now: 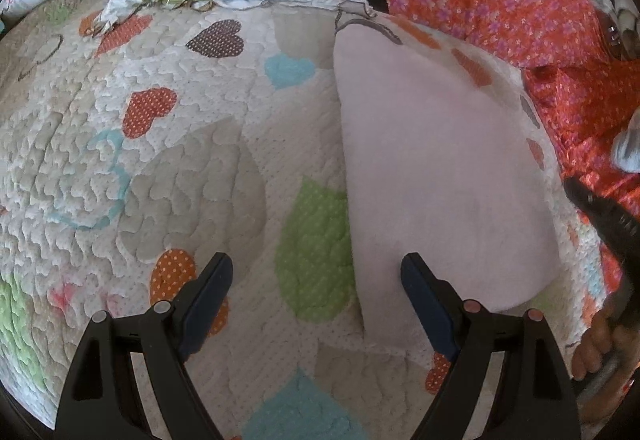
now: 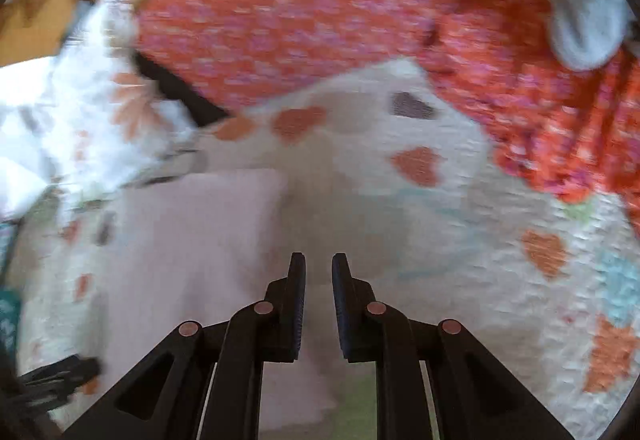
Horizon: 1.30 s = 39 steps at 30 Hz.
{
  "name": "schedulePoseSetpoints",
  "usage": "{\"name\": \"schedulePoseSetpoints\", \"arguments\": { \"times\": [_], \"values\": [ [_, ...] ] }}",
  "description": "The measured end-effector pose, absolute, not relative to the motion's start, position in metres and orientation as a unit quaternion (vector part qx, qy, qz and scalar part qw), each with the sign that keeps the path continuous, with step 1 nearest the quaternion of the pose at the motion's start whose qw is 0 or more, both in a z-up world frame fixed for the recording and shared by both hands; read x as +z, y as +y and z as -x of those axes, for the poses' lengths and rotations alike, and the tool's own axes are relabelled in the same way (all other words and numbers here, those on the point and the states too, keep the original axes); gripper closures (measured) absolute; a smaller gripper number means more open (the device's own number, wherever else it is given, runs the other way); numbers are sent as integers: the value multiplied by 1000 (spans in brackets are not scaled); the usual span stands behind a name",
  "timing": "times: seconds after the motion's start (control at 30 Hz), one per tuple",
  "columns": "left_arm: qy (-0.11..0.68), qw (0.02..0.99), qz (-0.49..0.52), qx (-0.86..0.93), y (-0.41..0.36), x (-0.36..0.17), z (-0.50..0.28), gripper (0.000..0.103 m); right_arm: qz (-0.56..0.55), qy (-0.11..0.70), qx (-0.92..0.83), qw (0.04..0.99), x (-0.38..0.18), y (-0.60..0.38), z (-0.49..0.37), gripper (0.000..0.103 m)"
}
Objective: Fold small clothes
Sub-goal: 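Lower the folded edge onto the sweater and open the right gripper, then lift the open right gripper away from the folded sweater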
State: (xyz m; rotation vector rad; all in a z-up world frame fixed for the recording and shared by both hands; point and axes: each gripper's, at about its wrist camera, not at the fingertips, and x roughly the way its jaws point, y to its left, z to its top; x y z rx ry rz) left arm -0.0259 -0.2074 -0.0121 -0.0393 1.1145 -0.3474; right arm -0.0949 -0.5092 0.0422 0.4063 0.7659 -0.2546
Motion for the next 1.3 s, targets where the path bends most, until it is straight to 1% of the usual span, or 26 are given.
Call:
{"name": "schedulePoseSetpoints", "arguments": {
  "times": [0.07,0.17,0.23,0.3,0.33,0.4,0.43,0.47,0.5,0.63,0.8,1.0,1.13,1.17,1.23,1.27,1.3],
  "values": [
    [522,837,-11,-163,-214,-17,33,18,-227,379,-53,895,37,-498,83,88],
    [523,836,-49,-159,-224,-28,39,17,-244,420,17,874,18,-486,58,88],
    [530,830,-55,-166,-225,-32,40,17,-226,451,-35,863,0,-487,45,91],
    [533,827,-58,-168,-223,-33,41,17,-245,446,-44,859,-6,-492,45,93],
    [534,826,-65,-168,-222,-32,42,17,-247,444,-50,860,-4,-490,47,92],
    [537,824,-69,-168,-217,-32,43,17,-211,441,-80,869,4,-485,49,90],
    [539,823,-65,-169,-214,-32,43,17,-179,440,-101,874,8,-481,50,78],
    [541,821,-55,-174,-210,-32,43,17,-163,439,-116,876,11,-481,51,71],
    [543,819,-46,-180,-206,-31,44,17,-161,433,-122,879,12,-481,54,67],
    [539,822,-35,-180,-193,-25,47,18,-201,415,-120,879,22,-500,66,67],
    [518,836,-18,-179,-181,-11,54,17,-200,383,-130,892,40,-499,78,67],
    [443,883,-20,-153,-178,23,65,17,-161,386,-127,900,47,-478,86,67],
    [366,923,-35,-119,-180,51,79,17,-130,385,-125,905,53,-465,96,59],
    [344,932,-37,-110,-181,59,84,16,-124,384,-123,907,55,-462,99,58],
    [300,948,-33,-96,-180,71,95,6,-114,381,-122,909,58,-457,104,54],
    [282,954,-29,-92,-180,76,99,4,-109,381,-123,910,60,-454,107,54],
    [249,965,-21,-79,-178,84,108,1,-103,379,-122,911,62,-452,110,54]
  ]
}}
